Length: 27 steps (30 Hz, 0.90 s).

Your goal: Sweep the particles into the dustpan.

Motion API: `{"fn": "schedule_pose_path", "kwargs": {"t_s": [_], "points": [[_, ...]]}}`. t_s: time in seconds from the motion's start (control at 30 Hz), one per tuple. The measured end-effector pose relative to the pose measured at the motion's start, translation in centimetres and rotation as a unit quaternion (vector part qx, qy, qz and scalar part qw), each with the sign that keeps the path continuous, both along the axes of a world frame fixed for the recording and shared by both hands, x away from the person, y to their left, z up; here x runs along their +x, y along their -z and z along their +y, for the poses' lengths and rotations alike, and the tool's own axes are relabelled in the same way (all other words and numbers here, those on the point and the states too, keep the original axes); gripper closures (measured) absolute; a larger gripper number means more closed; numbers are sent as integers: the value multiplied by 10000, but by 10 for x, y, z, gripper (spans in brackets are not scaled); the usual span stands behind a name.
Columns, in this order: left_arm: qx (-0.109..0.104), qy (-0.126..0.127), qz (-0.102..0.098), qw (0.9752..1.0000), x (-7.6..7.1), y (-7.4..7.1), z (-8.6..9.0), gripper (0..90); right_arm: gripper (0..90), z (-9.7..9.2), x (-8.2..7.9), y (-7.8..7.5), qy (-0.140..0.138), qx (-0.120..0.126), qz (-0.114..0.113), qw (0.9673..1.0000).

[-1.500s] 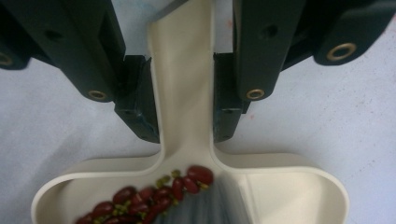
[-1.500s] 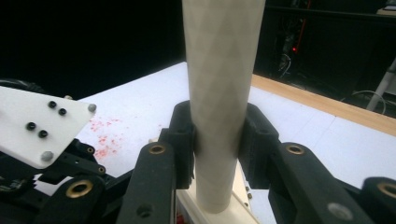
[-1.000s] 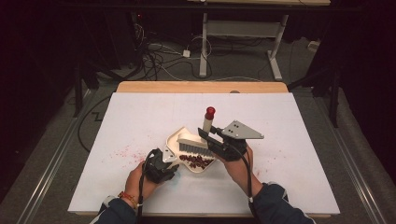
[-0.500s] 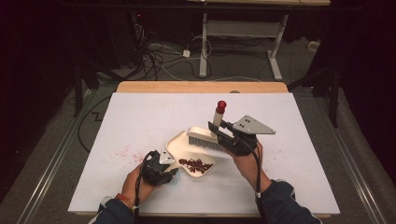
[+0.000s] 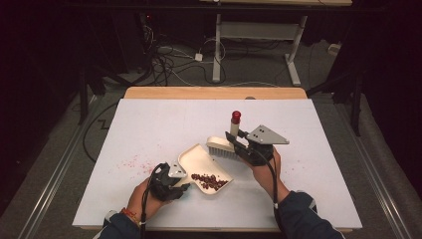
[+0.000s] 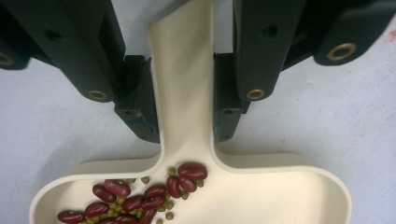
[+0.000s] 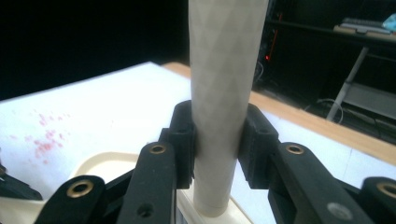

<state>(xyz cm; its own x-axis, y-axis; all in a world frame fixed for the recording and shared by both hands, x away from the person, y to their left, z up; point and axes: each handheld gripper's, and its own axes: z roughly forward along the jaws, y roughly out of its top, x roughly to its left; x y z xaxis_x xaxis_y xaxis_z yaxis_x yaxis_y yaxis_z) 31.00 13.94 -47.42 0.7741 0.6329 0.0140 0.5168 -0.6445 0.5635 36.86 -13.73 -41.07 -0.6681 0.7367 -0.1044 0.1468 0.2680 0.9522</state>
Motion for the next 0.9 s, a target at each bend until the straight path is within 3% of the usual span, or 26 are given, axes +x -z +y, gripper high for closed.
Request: {"fn": "schedule_pose_path", "kwargs": {"t_s": [0.13,0.27,0.33,0.5,0.8,0.9], "points": [[-13,-21,-1,10000,0,1,0,632,703,5,-3,2,-115,-76,15,9999],[-38,-12,39,10000,2,1,1,632,702,12,-15,1,-414,-77,90,9991],[-33,-6,30,10000,2,1,2,632,703,15,-25,-1,-758,-45,188,9969],[-25,14,27,10000,3,1,2,631,702,17,-38,-2,-1010,-170,231,9945],[-6,68,-19,10000,5,1,3,631,702,7,-47,-9,-1179,-158,253,9926],[38,108,-32,9999,6,0,2,632,702,8,-43,-13,-1082,-134,64,9940]]}}
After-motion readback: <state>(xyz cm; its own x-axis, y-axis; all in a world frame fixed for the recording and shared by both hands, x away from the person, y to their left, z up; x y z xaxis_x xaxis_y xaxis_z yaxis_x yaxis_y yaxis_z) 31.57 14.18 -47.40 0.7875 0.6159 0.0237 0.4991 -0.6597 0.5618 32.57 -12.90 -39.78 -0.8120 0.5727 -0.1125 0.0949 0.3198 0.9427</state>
